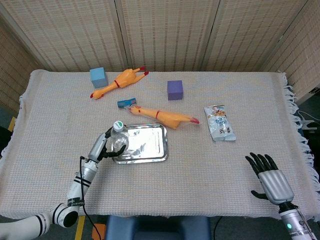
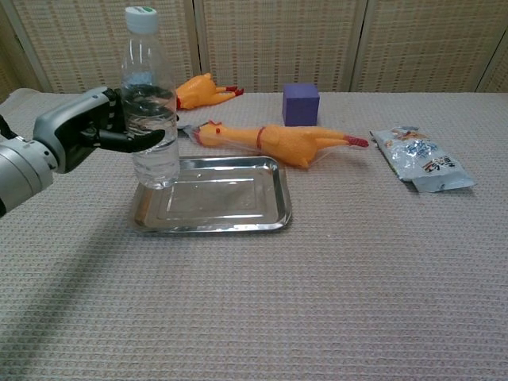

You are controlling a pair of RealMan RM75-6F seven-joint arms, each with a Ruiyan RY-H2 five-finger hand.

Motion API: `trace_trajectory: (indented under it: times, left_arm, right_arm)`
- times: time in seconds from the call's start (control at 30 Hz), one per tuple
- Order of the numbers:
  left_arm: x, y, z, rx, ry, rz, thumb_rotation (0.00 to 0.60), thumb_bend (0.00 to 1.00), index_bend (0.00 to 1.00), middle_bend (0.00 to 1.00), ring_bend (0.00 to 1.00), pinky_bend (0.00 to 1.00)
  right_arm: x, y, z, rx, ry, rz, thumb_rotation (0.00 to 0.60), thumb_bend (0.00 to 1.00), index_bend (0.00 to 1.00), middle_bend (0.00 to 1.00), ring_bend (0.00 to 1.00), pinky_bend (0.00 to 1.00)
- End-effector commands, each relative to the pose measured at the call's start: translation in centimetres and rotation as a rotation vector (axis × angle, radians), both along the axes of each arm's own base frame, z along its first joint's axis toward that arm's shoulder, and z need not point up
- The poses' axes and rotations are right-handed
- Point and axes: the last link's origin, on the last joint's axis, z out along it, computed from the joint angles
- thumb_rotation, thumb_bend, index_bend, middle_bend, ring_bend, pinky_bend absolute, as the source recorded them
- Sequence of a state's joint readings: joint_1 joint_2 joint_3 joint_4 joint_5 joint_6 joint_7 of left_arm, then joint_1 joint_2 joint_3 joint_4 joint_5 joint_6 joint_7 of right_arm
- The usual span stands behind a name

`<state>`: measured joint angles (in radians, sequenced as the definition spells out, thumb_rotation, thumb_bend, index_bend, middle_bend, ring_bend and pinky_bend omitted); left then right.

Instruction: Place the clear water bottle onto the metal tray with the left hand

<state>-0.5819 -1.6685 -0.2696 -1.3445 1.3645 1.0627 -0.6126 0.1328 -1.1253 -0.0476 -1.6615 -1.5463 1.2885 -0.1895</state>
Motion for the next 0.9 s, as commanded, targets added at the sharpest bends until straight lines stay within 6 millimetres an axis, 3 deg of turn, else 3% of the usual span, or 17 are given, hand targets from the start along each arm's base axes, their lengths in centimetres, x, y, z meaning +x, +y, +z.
trace_trajectory:
  times: [0.03,0.33,0.53,0.9]
  left_arm:
    - [0.5,-0.1,-1.3,0.032,0.036,-0.022,0.6,0.47,0.18,0.24,0.1,0.21]
    - [1.8,-0.8,-5.1,0.195,0.169,-0.114,0.6,0.47,0.17,0.22,0.09,0.2]
    - [1.4,-1.2,-6.9,0.172,0.171,-0.107,0.6,0.47,0.16,0.22,0.08,0.2]
    - [0.8,-0.5,-7.2,0.122,0.13,-0.044,0.6,0.46,0.13,0.19,0.06,0.17]
  right_arm:
    - [0.0,0.0,-0.1,0.004,-0.001,-0.002,0.6,0.03,0.0,0.0,0.0,0.0]
    - [0.2,0.3,0.1,0.002,-0.013,0.006,0.6,0.03,0.0,0.0,0.0,0.0]
    - [0.2,0.3,0.2,0.001,-0.017,0.012,0.6,0.03,0.0,0.0,0.0,0.0]
    - [0.3,0.5,0.3,-0.002,-0.018,0.018,0.6,0.03,0.0,0.0,0.0,0.0]
